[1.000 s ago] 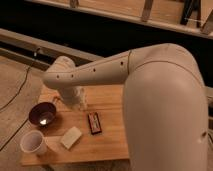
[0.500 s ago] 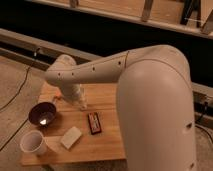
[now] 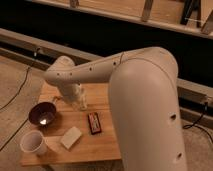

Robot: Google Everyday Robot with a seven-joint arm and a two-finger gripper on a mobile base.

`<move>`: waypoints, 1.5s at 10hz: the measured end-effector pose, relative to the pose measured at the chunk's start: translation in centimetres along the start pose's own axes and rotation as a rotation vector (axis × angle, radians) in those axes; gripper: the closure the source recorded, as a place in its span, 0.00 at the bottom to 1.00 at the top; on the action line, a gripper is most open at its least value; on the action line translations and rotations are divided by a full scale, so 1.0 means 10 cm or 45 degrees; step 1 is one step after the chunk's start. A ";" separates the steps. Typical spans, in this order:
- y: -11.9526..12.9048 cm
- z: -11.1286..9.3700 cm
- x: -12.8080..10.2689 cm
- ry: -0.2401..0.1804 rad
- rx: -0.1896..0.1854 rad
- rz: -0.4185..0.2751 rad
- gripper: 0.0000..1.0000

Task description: Knock the bottle over

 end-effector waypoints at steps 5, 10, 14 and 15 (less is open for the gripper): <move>-0.13 -0.03 -0.44 -0.084 0.041 0.066 1.00; -0.39 -0.96 -1.31 -0.678 0.159 0.151 1.00; -0.58 -1.34 -1.61 -0.944 0.229 0.214 1.00; -0.57 -1.35 -1.62 -0.950 0.231 0.208 1.00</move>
